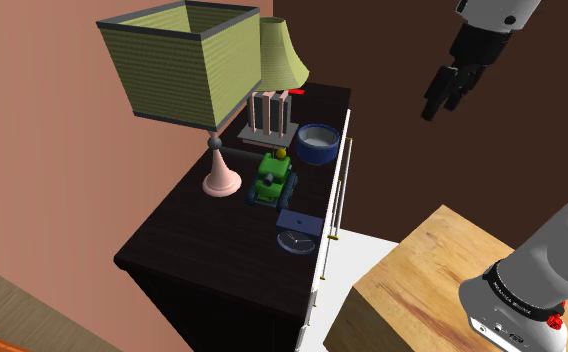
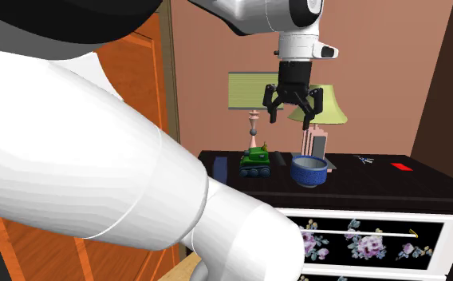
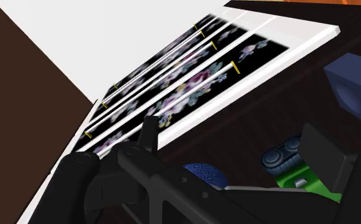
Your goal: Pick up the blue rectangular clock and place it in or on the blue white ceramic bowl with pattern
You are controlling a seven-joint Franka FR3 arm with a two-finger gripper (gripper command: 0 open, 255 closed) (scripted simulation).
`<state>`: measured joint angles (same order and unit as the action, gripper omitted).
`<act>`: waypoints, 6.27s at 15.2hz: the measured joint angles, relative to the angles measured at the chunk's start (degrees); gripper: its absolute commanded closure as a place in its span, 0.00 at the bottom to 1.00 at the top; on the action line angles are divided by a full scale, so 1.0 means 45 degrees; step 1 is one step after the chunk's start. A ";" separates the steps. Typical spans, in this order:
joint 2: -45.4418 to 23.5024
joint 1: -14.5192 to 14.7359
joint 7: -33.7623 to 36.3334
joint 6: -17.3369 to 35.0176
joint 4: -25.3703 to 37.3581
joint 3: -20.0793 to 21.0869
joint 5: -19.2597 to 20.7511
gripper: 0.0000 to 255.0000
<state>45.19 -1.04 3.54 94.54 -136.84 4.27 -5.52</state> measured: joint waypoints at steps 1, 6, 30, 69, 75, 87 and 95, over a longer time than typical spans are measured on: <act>0.0000 0.0000 0.0000 0.0000 0.0000 0.0000 0.0000 0.00; -0.0762 0.0530 0.0160 0.1043 -0.0300 0.0810 -0.0392 0.00; -0.8729 0.2580 0.2437 0.7273 0.1113 0.5895 0.0519 0.00; -0.8289 0.2617 0.2270 0.6074 0.1933 0.5862 0.0302 1.00; -0.7946 0.2616 0.2150 0.5080 0.2621 0.5768 0.0159 1.00; -0.7429 0.2582 0.1976 0.3033 0.4197 0.5558 -0.0004 1.00; -0.7737 0.1660 -0.0057 0.2795 0.4625 0.4268 0.0349 1.00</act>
<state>10.37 6.43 3.28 107.12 -116.03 23.48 -3.95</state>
